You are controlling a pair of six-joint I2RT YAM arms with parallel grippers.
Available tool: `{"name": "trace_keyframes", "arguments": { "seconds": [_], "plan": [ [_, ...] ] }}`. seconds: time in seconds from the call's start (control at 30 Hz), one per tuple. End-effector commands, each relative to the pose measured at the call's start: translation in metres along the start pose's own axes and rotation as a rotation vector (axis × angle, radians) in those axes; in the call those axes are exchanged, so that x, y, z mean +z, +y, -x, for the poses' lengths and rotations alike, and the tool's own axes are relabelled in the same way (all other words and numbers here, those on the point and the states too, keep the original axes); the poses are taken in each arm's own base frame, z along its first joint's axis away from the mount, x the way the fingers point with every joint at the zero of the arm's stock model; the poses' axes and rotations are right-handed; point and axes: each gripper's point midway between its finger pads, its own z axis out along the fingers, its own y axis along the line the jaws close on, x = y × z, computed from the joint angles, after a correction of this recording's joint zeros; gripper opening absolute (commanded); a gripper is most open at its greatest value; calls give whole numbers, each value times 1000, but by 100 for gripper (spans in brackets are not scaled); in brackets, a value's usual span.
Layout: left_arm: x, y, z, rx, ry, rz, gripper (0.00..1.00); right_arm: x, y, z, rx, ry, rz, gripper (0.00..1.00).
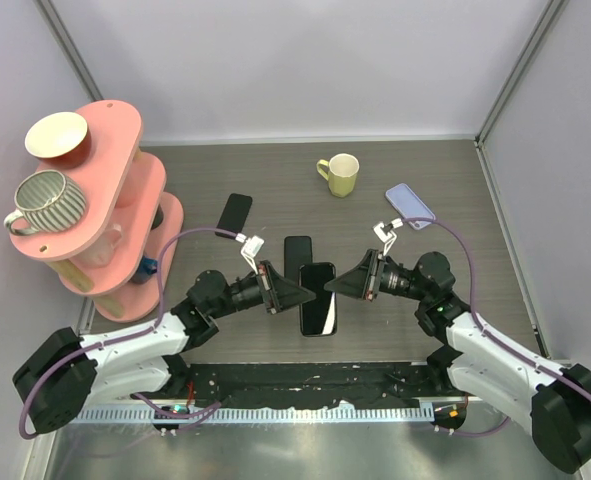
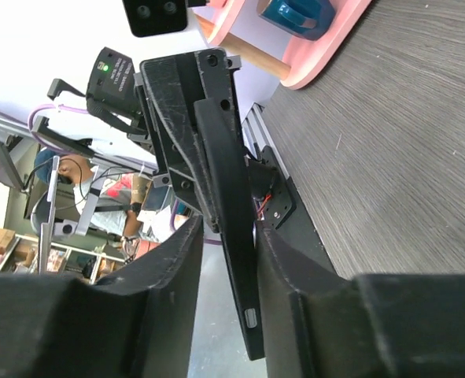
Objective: Put the phone into the phone case
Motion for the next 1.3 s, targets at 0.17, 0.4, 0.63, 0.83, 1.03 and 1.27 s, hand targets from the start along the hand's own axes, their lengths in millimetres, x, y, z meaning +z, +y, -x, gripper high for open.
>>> {"name": "trace_keyframes", "arguments": {
  "seconds": [0.17, 0.4, 0.63, 0.83, 1.03, 1.27],
  "plan": [
    [13, 0, 35, -1, -128, 56, 0, 1, 1, 1, -71, 13, -13, 1],
    [0, 19, 42, 64, -164, 187, 47, 3, -4, 12, -78, -4, -77, 1],
    [-32, 32, 51, 219, -146, 377, 84, -7, -38, 45, -123, -27, -298, 1],
    [-50, 25, 57, 312, -84, 468, 100, -20, -97, 66, -72, -24, -475, 1],
    [-68, 24, 50, 376, 53, 547, 100, -18, -154, 95, -71, -5, -628, 1],
    [-81, 9, 42, 434, 126, 503, 100, 0, -197, 103, -6, 63, -648, 1]
  ]
}}
